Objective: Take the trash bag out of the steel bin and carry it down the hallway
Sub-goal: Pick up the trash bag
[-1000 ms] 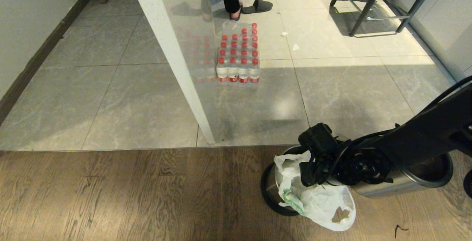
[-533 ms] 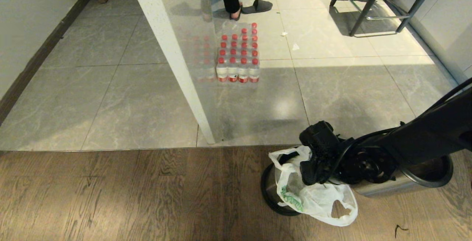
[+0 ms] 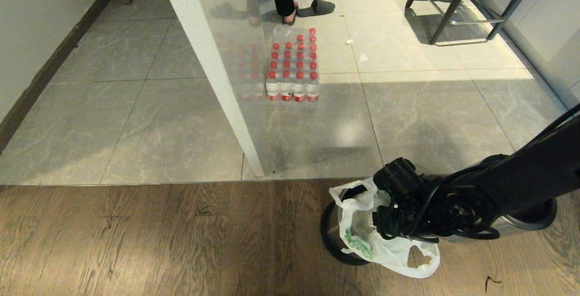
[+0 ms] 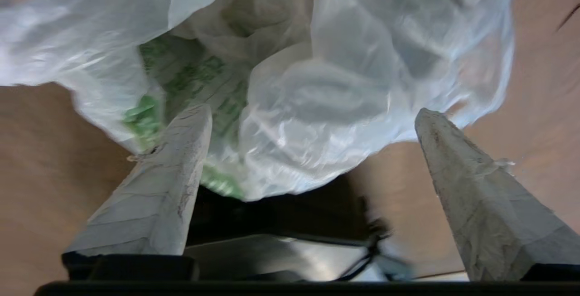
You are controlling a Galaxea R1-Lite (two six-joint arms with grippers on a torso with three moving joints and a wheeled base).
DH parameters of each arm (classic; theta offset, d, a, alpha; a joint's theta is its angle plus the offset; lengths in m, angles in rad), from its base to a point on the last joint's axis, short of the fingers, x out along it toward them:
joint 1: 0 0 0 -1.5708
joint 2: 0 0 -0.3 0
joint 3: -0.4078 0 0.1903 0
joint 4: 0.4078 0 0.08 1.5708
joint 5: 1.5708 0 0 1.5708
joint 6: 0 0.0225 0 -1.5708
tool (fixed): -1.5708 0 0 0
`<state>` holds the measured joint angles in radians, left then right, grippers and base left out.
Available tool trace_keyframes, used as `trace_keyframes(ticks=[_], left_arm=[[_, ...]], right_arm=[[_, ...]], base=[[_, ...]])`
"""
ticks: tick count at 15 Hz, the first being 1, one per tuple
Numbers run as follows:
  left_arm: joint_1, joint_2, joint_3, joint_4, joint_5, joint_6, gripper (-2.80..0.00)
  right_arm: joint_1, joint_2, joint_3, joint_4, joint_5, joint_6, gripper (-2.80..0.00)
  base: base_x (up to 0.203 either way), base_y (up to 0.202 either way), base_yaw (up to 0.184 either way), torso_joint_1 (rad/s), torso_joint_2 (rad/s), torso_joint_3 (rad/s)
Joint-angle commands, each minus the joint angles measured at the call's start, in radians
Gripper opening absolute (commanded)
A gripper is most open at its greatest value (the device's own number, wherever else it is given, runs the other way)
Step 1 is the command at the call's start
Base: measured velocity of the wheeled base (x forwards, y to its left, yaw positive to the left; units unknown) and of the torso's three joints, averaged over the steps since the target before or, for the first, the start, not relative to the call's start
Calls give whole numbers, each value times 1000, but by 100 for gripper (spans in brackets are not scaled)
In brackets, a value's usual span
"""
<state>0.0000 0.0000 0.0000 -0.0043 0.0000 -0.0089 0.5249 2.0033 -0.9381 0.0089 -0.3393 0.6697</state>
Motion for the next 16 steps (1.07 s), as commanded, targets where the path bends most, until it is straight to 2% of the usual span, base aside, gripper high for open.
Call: trace_keyframes(ticks=[1, 4, 6, 10, 12, 16], left_arm=[[0, 0, 0, 0, 0, 0, -280], [0, 0, 0, 0, 0, 1, -280], [0, 0, 0, 0, 0, 0, -280], [0, 0, 0, 0, 0, 0, -280], [0, 0, 0, 0, 0, 0, -280], [0, 0, 0, 0, 0, 1, -280]], right_arm=[[-1, -24, 11, 0, 22, 63, 0], [-17, -30, 17, 10, 59, 219, 0], [-19, -36, 58, 79, 57, 247, 0], [-35, -40, 105, 86, 57, 290, 0], [-39, -35, 103, 33, 72, 358, 0], [-52, -24, 114, -92, 90, 363, 0]], base=[[0, 0, 0, 0, 0, 0], [0, 0, 0, 0, 0, 0], [0, 0, 0, 0, 0, 0], [0, 0, 0, 0, 0, 0], [0, 0, 0, 0, 0, 0], [0, 0, 0, 0, 0, 0]])
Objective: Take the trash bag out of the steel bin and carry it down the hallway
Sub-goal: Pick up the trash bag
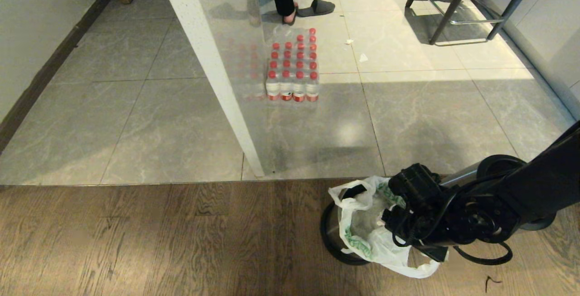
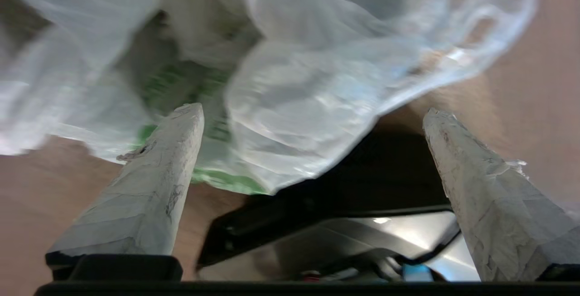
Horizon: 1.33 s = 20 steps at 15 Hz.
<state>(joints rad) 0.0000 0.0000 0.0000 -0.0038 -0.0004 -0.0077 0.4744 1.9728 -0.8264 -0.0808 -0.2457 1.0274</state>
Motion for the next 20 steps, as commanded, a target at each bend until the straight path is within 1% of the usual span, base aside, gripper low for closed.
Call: trace_keyframes(ticks=[1, 5, 7, 9, 20], left_arm=[[0, 0, 0, -1, 0, -1, -280], [0, 0, 0, -1, 0, -2, -280], [0, 0, 0, -1, 0, -2, -280], [0, 0, 0, -1, 0, -2, -280], [0, 0, 0, -1, 0, -2, -280]], right_arm=[[-6, 5, 7, -12, 14, 3, 0], [-32, 14, 27, -61, 45, -2, 0], [-37, 13, 27, -65, 65, -7, 0], [-45, 30, 19, -67, 66, -7, 0], [-61, 63, 14, -241, 82, -9, 0]], base=[[0, 0, 0, 0, 0, 0], [0, 0, 0, 0, 0, 0], [0, 0, 0, 0, 0, 0], [0, 0, 0, 0, 0, 0], [0, 0, 0, 0, 0, 0]])
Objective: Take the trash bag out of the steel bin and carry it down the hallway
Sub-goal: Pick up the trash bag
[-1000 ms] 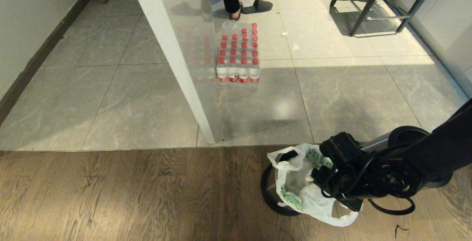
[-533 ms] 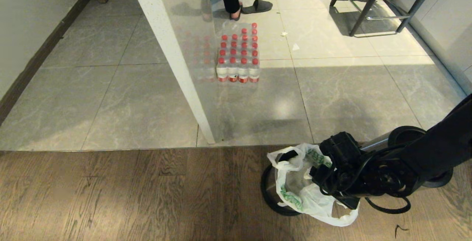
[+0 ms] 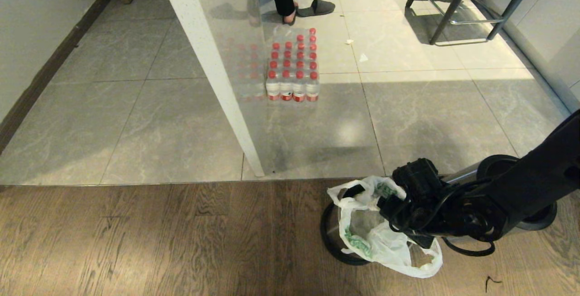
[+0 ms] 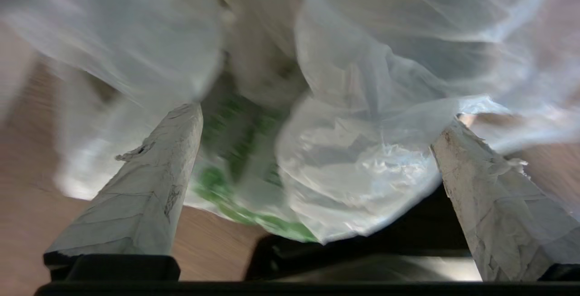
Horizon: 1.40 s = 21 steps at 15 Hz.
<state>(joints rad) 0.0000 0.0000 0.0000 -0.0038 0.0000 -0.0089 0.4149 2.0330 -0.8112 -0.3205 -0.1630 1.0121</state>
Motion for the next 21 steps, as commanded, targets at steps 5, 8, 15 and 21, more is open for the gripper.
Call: trace_keyframes(ticks=[5, 8, 15, 21], left_arm=[[0, 0, 0, -1, 0, 0, -280], [0, 0, 0, -1, 0, 0, -280], [0, 0, 0, -1, 0, 0, -280], [0, 0, 0, -1, 0, 0, -280]], right_arm=[[-2, 1, -8, -57, 14, 5, 0], [-2, 0, -17, -61, 33, 5, 0], [-5, 9, -60, -49, 73, -13, 0], [-4, 33, -71, -43, 115, -63, 0]], base=[[0, 0, 0, 0, 0, 0], [0, 0, 0, 0, 0, 0], [0, 0, 0, 0, 0, 0], [0, 0, 0, 0, 0, 0]])
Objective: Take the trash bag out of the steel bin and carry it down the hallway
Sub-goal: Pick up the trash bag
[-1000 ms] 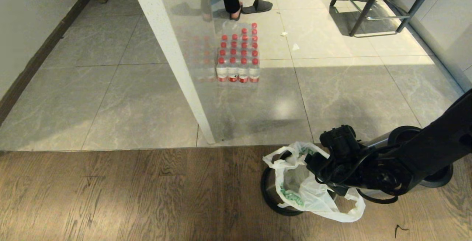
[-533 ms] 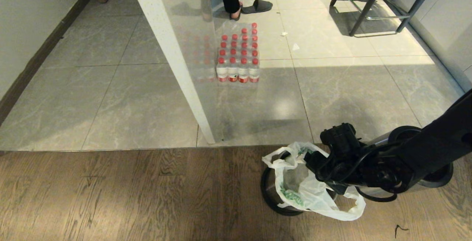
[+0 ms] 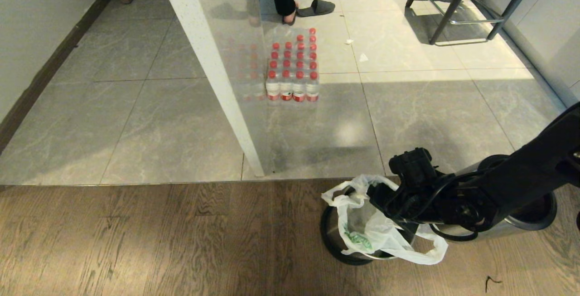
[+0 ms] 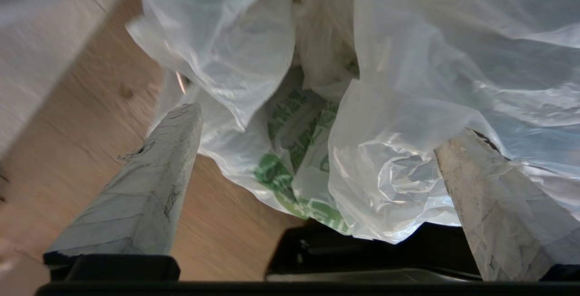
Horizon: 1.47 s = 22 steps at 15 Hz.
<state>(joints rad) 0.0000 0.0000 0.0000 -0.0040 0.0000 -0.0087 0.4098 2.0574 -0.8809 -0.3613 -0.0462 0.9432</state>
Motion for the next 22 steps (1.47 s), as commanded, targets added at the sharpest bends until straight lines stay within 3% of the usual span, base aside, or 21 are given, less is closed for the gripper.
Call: trace_keyframes(ticks=[1, 10, 22], left_arm=[[0, 0, 0, -1, 0, -1, -280], [0, 0, 0, -1, 0, -1, -280], [0, 0, 0, -1, 0, -1, -280]], right_arm=[[1, 17, -3, -3, 5, -6, 0], [0, 88, -36, -7, 2, -51, 0], [-19, 187, -127, -21, -65, -241, 0]], base=[[0, 0, 0, 0, 0, 0], [0, 0, 0, 0, 0, 0], [0, 0, 0, 0, 0, 0]])
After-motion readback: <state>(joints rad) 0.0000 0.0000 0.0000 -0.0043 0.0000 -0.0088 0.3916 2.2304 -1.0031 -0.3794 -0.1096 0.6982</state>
